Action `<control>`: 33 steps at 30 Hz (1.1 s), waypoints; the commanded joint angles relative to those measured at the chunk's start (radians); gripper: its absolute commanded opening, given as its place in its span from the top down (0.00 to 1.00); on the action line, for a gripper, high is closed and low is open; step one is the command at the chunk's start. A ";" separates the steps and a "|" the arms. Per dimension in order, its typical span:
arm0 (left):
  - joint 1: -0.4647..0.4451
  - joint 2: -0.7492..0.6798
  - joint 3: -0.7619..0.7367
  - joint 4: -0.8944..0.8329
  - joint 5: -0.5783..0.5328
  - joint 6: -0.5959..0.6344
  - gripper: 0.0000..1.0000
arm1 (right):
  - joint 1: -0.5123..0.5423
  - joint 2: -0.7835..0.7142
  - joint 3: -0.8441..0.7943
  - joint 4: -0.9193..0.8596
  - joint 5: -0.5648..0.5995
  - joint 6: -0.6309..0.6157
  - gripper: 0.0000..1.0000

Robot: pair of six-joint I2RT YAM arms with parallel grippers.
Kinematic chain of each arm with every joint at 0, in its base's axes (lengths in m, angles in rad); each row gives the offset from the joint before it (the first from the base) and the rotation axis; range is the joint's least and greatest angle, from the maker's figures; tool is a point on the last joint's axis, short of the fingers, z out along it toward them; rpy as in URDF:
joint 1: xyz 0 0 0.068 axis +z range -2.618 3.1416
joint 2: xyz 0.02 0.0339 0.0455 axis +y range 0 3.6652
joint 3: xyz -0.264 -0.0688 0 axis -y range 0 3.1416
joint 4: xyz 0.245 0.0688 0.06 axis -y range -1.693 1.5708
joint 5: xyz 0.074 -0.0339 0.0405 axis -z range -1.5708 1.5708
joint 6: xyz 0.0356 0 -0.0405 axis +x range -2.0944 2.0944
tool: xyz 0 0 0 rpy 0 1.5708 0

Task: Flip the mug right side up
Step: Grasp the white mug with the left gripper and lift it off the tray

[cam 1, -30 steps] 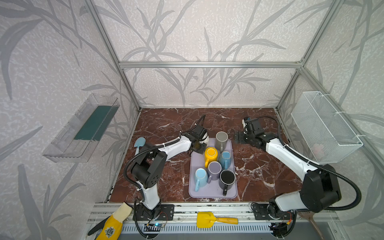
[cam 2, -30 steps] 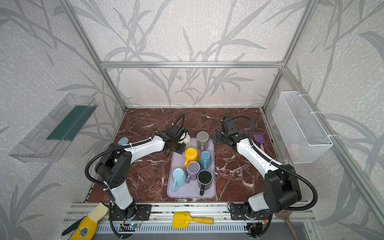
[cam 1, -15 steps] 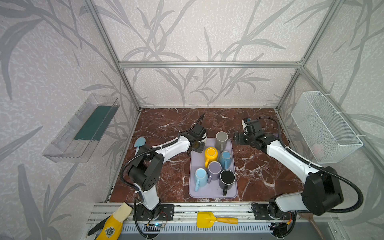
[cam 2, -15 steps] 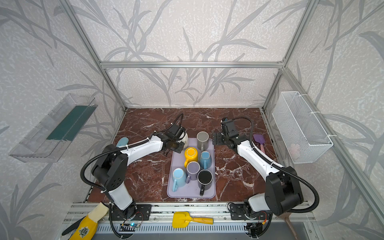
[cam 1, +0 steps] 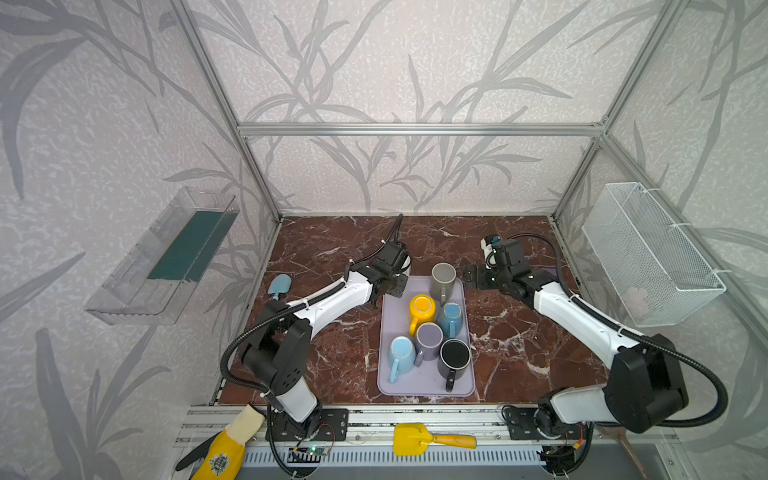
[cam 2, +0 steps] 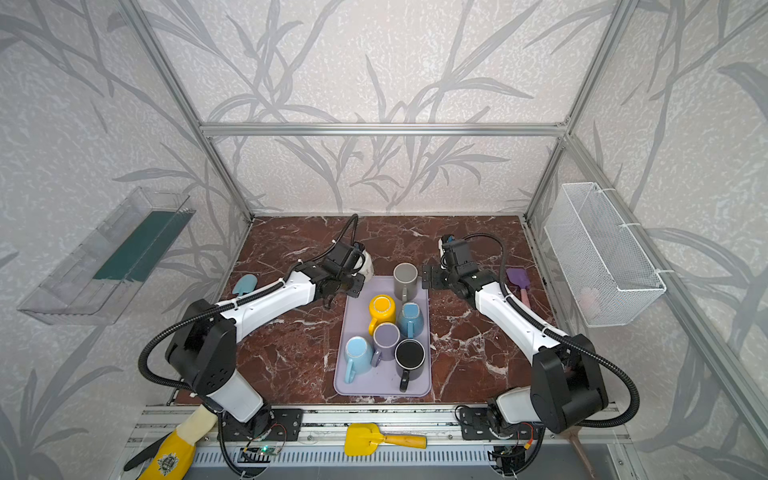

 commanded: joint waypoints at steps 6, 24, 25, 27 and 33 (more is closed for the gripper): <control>0.069 -0.095 -0.009 0.157 0.289 -0.063 1.00 | 0.005 -0.032 -0.022 0.047 -0.053 0.006 0.01; 0.252 -0.213 -0.185 0.543 0.763 -0.313 1.00 | 0.005 -0.078 -0.044 0.129 -0.150 0.044 0.00; 0.260 -0.211 -0.193 0.579 0.791 -0.335 1.00 | 0.005 -0.080 -0.045 0.140 -0.164 0.052 0.00; 0.276 -0.207 -0.208 0.664 0.847 -0.385 1.00 | 0.005 -0.085 -0.047 0.170 -0.191 0.070 0.00; 0.314 -0.165 -0.242 0.967 1.005 -0.579 1.00 | 0.005 -0.094 -0.059 0.274 -0.318 0.147 0.01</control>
